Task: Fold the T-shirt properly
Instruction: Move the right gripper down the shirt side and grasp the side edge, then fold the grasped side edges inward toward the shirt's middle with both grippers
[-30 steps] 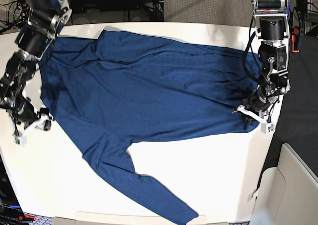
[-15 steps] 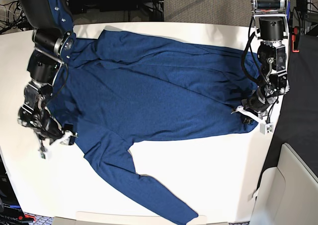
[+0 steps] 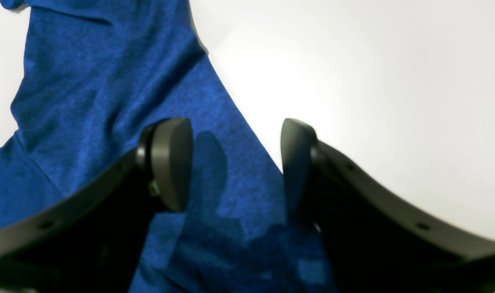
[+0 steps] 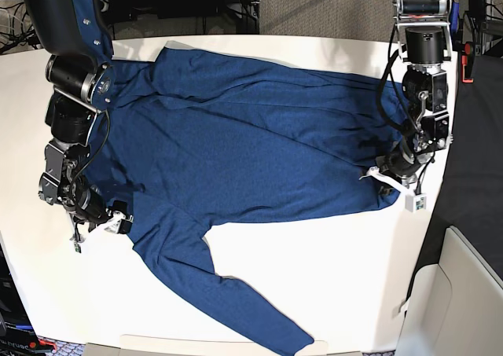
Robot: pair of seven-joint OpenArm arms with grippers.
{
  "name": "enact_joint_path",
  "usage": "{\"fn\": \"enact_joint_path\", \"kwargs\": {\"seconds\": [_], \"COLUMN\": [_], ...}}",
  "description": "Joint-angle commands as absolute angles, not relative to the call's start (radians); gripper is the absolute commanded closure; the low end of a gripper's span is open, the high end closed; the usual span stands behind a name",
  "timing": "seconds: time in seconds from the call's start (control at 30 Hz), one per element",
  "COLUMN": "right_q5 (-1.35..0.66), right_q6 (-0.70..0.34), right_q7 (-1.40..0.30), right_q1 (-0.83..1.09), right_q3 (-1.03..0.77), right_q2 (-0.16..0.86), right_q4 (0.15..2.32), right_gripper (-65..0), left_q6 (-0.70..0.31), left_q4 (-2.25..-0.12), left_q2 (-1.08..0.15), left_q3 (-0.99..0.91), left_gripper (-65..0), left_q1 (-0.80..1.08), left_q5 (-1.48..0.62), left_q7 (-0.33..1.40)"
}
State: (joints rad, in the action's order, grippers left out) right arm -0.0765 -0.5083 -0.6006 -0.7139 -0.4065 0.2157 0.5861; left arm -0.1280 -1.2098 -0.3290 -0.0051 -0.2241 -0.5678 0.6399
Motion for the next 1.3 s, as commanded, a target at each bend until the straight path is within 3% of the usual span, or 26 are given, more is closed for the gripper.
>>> {"fn": "enact_joint_path", "kwargs": {"seconds": [0.0, 0.13, 0.23, 0.5, 0.87, 1.1, 1.27], "right_q5": [-0.071, -0.074, -0.077, -0.282, -0.707, -0.938, -1.073], "right_q6": [-0.510, -0.513, -0.521, -0.616, -0.618, -0.618, -0.619], "right_q7": [-0.645, -0.733, -0.742, -0.823, -1.010, -1.052, -1.093], "right_q1": [-0.723, -0.714, -0.699, -0.573, -0.343, -0.188, -0.068], "right_q3": [-0.404, -0.406, -0.410, -0.412, -0.412, -0.414, -0.509], "right_q2": [0.225, 0.225, 0.225, 0.239, 0.334, 0.390, 0.404], "right_q4": [0.593, 0.598, 0.601, 0.855, 1.148, 1.326, 1.379], "right_gripper": [-27.1, -9.5, -0.4, -0.2, -0.2, -0.2, -0.2], "left_q6": [-0.131, -0.131, -0.131, -0.131, -0.131, -0.131, -0.131], "left_q4": [-1.230, -1.230, -1.230, -1.230, -1.331, -1.465, -1.527], "left_q2": [-0.343, -0.341, -0.332, -0.329, -0.329, -0.335, -0.337], "left_q3": [-0.008, -0.008, -0.008, -0.008, -0.008, -0.010, -0.016], "left_gripper": [-0.4, -0.4, -0.4, -0.4, -0.4, -0.4, -0.4], "left_q1": [-0.248, -0.248, -0.248, -0.260, -0.274, -0.186, -0.122], "left_q5": [-0.575, -0.575, -0.575, -0.575, -0.575, -0.575, -0.575], "left_q7": [0.619, 0.619, 0.619, 0.610, 0.611, 0.618, 0.615]}}
